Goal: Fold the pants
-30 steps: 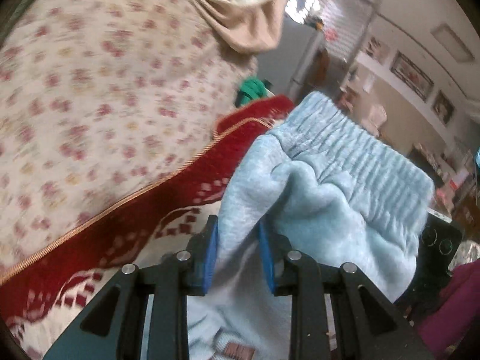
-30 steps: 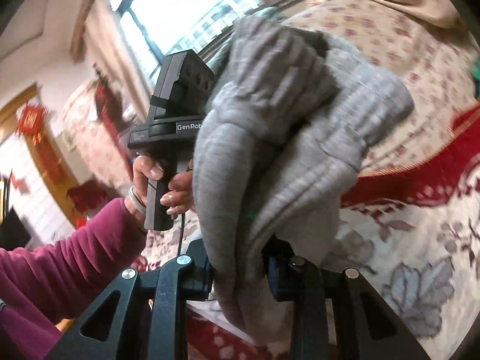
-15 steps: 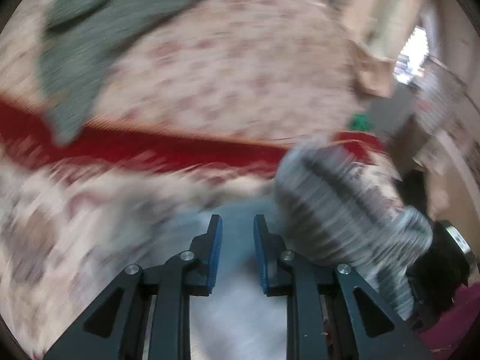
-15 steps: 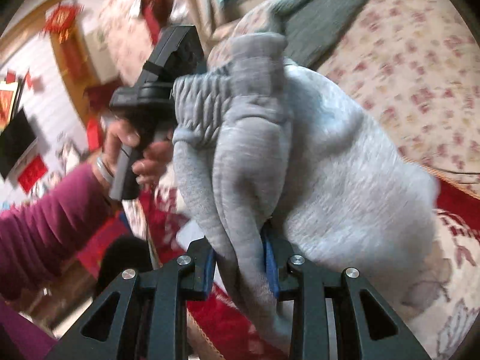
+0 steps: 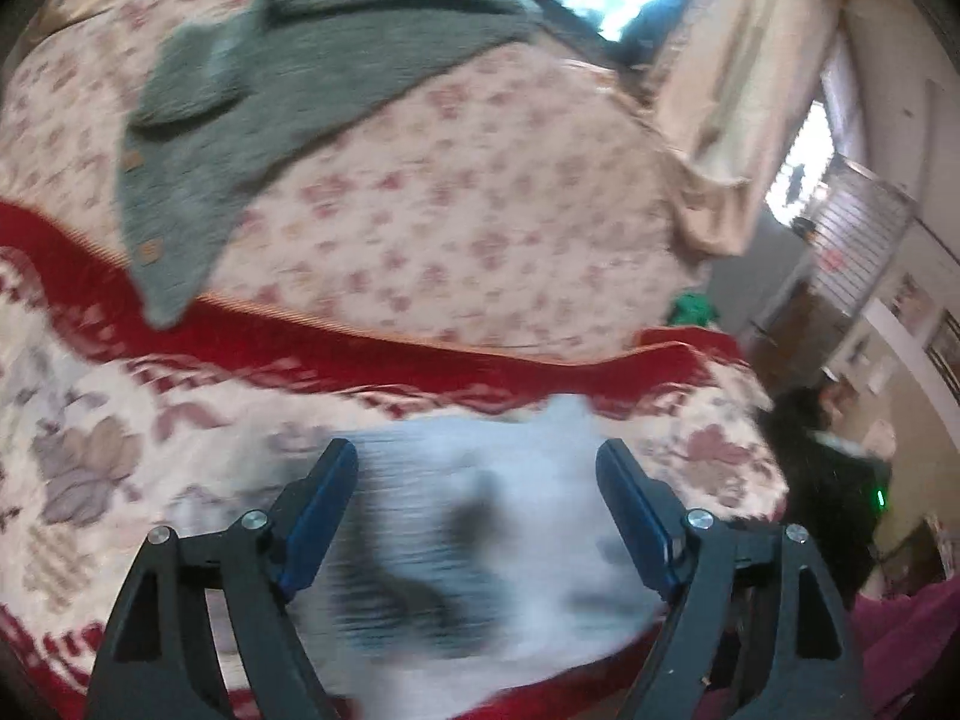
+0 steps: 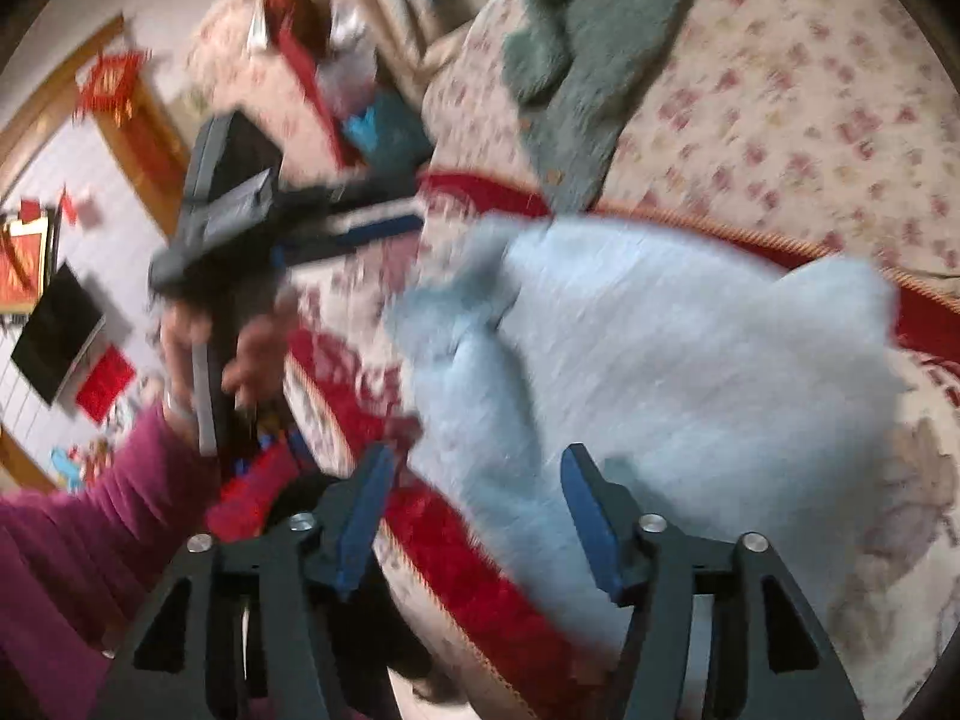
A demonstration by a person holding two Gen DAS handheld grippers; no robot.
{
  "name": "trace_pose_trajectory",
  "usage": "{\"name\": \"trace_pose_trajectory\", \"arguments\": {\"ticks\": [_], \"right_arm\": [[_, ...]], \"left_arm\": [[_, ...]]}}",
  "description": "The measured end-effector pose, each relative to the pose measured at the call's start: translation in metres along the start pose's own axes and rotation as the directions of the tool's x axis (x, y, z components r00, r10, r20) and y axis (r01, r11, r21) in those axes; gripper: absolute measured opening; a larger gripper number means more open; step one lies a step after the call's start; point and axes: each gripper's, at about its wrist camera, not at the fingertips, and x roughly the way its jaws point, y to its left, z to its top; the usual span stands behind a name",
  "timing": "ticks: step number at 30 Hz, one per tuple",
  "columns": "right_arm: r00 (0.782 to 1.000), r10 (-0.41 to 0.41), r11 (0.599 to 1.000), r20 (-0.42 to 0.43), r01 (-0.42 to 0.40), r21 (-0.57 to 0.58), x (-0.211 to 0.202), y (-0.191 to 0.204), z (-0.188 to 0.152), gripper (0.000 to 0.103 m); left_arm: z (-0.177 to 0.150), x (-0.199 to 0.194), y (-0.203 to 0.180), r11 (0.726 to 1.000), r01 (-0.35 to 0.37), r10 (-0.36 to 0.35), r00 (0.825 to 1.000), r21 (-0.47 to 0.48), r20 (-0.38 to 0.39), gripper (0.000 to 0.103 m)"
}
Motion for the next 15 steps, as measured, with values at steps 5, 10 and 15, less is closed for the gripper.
{"name": "trace_pose_trajectory", "arguments": {"ticks": [5, 10, 15], "right_arm": [[0.971, -0.221, 0.975, 0.087, 0.22, 0.02, -0.029, -0.026, 0.018, 0.072], [0.927, -0.373, 0.923, 0.038, 0.367, 0.112, -0.013, -0.071, 0.034, 0.072], [0.888, -0.459, 0.874, -0.014, 0.455, 0.169, 0.025, -0.104, 0.043, 0.072]], "left_arm": [[-0.015, 0.023, -0.045, 0.997, 0.035, -0.031, 0.997, 0.066, -0.07, 0.082], [-0.041, 0.044, -0.053, 0.995, -0.031, 0.044, 0.989, 0.094, -0.141, 0.082], [-0.065, 0.049, -0.036, 0.992, -0.1, 0.113, 0.979, 0.081, -0.171, 0.082]]}}
